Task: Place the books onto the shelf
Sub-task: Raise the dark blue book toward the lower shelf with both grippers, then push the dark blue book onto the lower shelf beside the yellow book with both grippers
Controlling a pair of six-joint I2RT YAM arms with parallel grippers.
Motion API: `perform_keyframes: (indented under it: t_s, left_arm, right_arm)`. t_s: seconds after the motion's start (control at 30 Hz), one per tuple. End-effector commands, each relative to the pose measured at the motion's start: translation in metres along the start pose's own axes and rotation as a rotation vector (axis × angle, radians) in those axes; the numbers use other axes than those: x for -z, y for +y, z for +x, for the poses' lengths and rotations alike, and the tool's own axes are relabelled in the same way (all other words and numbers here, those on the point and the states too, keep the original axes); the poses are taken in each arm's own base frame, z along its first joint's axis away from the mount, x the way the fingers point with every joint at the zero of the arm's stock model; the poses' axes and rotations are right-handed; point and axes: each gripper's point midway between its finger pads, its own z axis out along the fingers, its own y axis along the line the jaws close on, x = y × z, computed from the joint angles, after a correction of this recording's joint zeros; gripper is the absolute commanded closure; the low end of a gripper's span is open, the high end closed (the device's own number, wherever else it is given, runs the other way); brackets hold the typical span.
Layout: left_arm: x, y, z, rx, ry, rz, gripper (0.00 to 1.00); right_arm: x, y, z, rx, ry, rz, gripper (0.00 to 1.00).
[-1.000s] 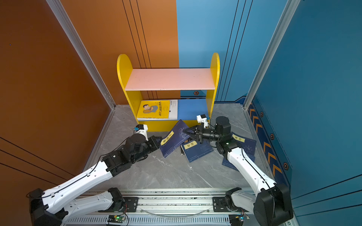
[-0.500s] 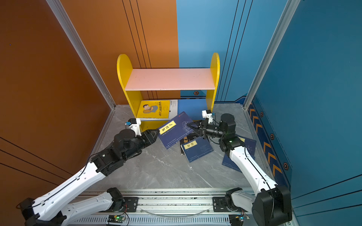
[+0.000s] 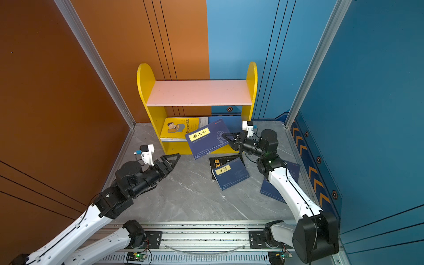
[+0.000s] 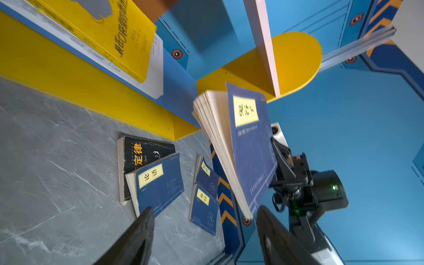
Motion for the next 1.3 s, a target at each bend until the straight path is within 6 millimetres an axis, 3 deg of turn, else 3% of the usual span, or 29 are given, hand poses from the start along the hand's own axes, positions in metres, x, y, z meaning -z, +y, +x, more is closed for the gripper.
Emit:
perform_keyframes:
  t_s: [0.0,0.17,0.37,0.57,0.8,1.1,1.27]
  left_arm:
    - [-0.006,-0.034,0.010,0.037,0.034,0.159,0.19]
    - [-0.017,-0.049,0.020,0.050,0.067,0.218,0.15]
    - [-0.025,-0.043,0.017,0.041,0.053,0.190,0.16]
    - [-0.023,-0.034,0.003,0.041,0.002,0.166,0.24]
    - [-0.024,-0.041,0.002,0.057,0.005,0.193,0.43]
    - [-0.013,-0.038,-0.001,0.056,-0.034,0.189,0.78]
    - [-0.007,-0.041,-0.002,0.005,-0.012,0.160,0.85]
  right_arm:
    - [-0.007,0.023,-0.014,0.042,-0.064,-0.099,0.88]
    - [-0.017,0.023,-0.013,0.034,-0.063,-0.138,0.88]
    - [-0.023,0.022,-0.005,0.036,-0.034,-0.141,0.88]
    - [-0.021,0.027,0.008,0.037,0.004,-0.151,0.88]
    - [-0.022,0.027,0.022,0.032,0.013,-0.154,0.88]
    - [-0.013,0.025,0.022,0.029,-0.046,-0.160,0.87]
    - [-0.018,0.022,0.030,0.009,0.021,-0.152,0.85]
